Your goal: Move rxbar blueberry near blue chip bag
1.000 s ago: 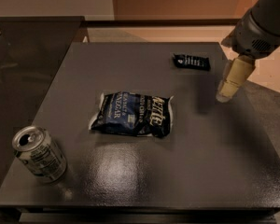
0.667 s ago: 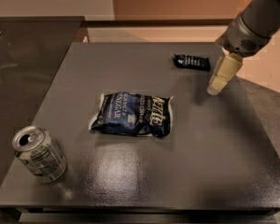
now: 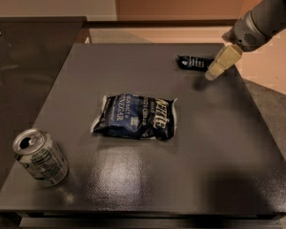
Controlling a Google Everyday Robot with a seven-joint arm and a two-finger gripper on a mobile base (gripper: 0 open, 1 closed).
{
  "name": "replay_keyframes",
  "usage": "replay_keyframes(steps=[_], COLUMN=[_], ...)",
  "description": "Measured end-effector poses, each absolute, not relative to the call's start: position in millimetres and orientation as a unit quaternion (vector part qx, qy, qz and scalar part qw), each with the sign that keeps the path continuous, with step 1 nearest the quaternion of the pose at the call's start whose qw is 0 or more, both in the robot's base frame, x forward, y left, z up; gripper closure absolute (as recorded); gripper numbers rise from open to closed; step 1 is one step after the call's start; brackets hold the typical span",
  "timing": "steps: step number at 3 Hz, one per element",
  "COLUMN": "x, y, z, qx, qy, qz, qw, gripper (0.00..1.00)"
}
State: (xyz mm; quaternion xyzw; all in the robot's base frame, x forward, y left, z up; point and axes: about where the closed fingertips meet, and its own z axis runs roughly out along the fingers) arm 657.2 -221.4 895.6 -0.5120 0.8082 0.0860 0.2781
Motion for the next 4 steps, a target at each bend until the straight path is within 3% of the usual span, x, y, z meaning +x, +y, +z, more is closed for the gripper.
replay_keyframes(steps=[4], x=[719.1], y=[-226.3], z=[864.4], qx=[-0.444], qy=[0.805], qz=[0.151], qw=[0.364], gripper=[0.0])
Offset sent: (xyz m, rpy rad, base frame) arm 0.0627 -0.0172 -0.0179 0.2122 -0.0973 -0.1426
